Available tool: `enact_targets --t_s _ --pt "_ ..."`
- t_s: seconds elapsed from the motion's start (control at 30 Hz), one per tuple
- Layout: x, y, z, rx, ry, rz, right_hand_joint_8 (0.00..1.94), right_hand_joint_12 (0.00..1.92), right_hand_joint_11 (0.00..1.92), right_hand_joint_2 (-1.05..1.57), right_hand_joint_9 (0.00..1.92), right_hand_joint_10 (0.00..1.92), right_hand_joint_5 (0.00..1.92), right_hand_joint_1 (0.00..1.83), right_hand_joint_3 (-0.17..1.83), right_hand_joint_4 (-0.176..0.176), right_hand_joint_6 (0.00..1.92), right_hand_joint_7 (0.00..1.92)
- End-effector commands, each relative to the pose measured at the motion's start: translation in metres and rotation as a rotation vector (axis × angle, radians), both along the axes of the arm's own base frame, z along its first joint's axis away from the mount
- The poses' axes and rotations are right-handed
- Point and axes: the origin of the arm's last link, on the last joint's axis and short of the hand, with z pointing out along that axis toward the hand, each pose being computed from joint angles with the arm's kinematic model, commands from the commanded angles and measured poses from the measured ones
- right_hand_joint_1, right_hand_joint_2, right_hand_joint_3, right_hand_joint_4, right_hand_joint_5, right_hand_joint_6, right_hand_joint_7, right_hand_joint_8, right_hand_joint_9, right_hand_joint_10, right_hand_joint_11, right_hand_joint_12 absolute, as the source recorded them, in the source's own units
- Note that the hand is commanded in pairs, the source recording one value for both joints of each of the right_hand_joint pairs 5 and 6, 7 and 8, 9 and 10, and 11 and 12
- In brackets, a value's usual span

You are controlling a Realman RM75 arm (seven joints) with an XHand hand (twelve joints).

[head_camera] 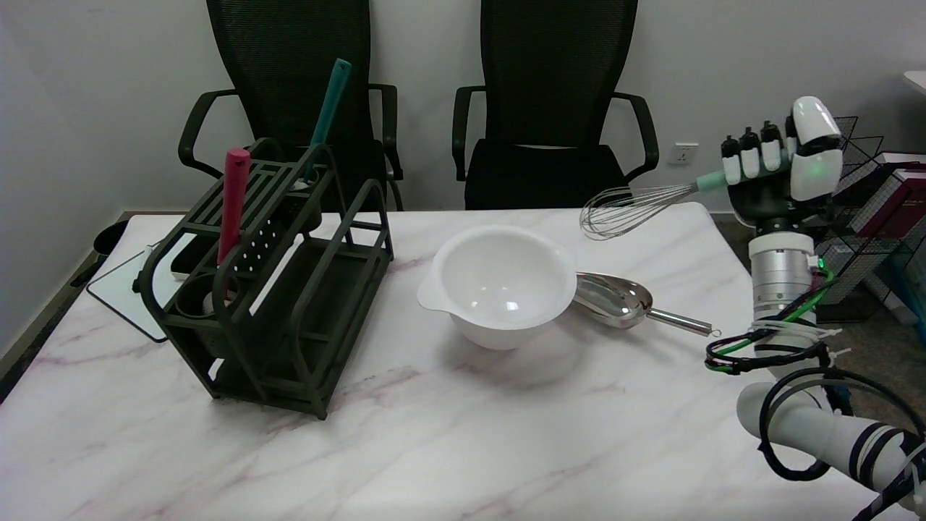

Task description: Pick up the whisk.

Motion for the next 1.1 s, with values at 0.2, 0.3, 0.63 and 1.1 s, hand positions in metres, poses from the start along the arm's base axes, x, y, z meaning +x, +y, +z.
enact_targets --t_s 0.2,0.3,0.63,1.1 --pt "0.046 -0.062 -0.126 0.477 0.462 -0.167 1.92 1.92 1.92 1.31 1.92 1.92 1.92 1.12 0.65 0.000 1.92 1.92" --pt "0.043 -0.072 -0.136 0.505 0.567 -0.186 1.92 1.92 1.92 1.29 1.92 1.92 1.92 1.16 0.59 0.000 1.92 1.92" --pt "0.040 -0.084 -0.159 0.539 0.600 -0.135 1.92 1.92 1.92 1.26 1.92 1.92 1.92 1.19 0.53 0.000 1.92 1.92" --pt "0.035 -0.054 -0.165 0.560 0.527 -0.060 1.92 1.92 1.92 1.31 1.92 1.92 1.92 1.17 0.52 0.000 1.92 1.92"
